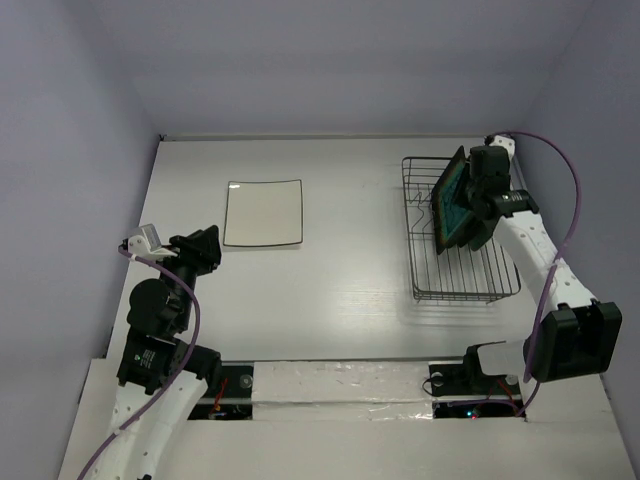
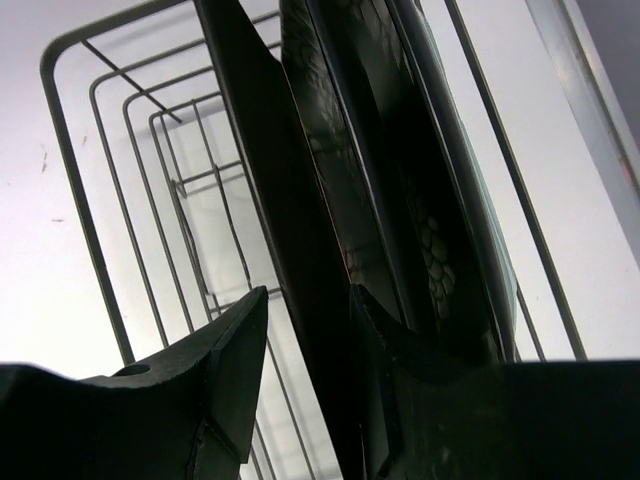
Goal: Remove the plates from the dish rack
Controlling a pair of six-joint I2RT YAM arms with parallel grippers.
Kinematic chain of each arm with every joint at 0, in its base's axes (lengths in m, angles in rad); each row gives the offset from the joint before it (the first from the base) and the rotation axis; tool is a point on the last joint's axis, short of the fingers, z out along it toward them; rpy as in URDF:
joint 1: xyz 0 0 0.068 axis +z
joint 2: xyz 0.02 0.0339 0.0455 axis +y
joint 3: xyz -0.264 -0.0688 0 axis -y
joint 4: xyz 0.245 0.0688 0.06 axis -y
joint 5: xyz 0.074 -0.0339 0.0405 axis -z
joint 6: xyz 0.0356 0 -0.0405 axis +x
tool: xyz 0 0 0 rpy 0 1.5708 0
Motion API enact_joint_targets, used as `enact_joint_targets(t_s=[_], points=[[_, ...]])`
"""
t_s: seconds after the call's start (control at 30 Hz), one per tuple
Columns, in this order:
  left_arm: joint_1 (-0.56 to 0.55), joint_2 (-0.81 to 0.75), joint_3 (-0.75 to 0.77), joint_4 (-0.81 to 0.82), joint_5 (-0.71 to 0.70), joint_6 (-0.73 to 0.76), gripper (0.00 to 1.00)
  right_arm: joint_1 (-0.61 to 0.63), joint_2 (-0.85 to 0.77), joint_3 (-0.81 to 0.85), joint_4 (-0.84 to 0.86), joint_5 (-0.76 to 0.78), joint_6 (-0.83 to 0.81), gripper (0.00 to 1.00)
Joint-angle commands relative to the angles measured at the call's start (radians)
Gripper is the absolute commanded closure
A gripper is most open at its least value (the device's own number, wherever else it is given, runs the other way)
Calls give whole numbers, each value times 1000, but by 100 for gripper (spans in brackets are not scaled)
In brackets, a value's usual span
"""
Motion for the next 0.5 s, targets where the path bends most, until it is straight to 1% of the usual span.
enact_joint_targets(t_s=[0.0, 0.07, 0.17, 0.37, 0.47], points=[[-7, 5, -3, 44, 4, 2, 63, 1, 25, 119, -28, 13, -62, 57], [-7, 8, -4, 44, 4, 1, 63, 1, 71, 188, -88, 24, -73, 57], [-7, 5, -3, 46, 4, 1, 63, 1, 116, 234, -111, 15, -100, 58], [-7, 3, -3, 44, 4, 1, 63, 1, 235, 284, -138, -2, -123, 57], [-7, 3, -3, 43, 4, 2, 63, 1, 268, 310, -144, -2, -134, 59]])
